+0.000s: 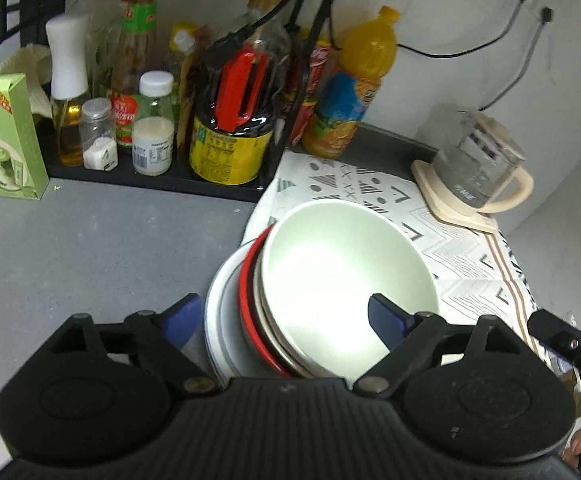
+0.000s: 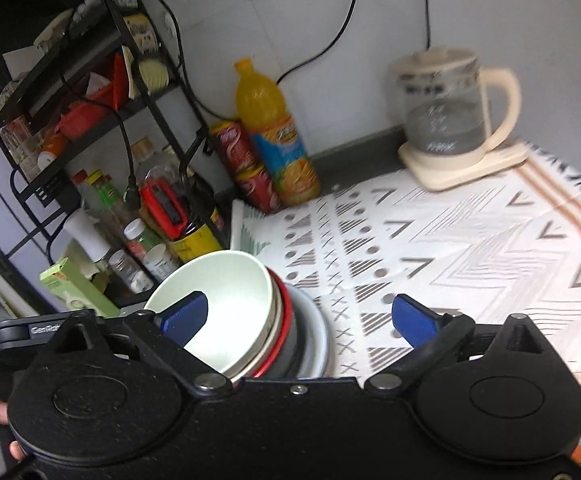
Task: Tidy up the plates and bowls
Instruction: 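Lower the bowl stack onto the 'Bakery' plate, then open both tools to release the bowl stack and withdraw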
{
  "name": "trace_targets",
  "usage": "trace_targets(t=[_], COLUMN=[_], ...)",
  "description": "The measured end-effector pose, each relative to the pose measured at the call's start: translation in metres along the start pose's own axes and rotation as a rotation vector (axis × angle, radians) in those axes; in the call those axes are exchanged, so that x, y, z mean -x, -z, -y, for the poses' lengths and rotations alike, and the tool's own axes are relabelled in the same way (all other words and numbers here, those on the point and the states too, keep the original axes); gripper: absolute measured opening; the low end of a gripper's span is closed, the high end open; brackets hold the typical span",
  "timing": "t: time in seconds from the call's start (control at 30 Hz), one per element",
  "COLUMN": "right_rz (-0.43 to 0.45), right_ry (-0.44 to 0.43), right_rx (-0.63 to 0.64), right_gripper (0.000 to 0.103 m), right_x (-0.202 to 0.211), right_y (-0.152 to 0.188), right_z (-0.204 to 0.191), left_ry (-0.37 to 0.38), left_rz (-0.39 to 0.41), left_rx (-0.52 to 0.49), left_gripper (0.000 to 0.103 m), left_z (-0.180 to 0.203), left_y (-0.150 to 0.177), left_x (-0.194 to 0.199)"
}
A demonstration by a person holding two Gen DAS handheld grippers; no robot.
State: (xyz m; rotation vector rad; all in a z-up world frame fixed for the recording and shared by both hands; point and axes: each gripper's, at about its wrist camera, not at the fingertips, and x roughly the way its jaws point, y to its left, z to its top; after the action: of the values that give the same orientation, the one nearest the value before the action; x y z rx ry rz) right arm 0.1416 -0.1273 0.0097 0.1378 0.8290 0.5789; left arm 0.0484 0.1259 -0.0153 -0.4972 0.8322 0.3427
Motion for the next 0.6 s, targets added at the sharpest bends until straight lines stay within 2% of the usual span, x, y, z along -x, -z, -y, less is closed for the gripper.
trace_targets(t=[0.1, 0.2, 0.33, 0.6], right_rz=[0.040, 0.076, 0.123, 0.202], right_ry=[0.018, 0.041, 0.068, 0.180], right_rx=[0.001, 0.007, 0.008, -0.023], right_gripper=[0.101, 0.102, 0.102, 0.103], right_x=[0.017, 0.032, 0.052, 0.092], right_y=[0.006, 0.012, 0.020, 0.038], right_z=[-0.003, -0.006, -0.009, -0.004], left_ry=[0.022, 0.043, 0.074, 0.103], left_rz=[0.019, 0.039, 0.060, 0.079], left_rx=[-0.031, -0.047, -0.065, -0.190], left_gripper=[0.098, 0.102, 0.103, 0.103], left_z=[0.005, 0.008, 0.012, 0.035], left_y=[0.006, 0.011, 0.018, 0.035], left_x=[0.013, 0.024, 0.039, 0.061])
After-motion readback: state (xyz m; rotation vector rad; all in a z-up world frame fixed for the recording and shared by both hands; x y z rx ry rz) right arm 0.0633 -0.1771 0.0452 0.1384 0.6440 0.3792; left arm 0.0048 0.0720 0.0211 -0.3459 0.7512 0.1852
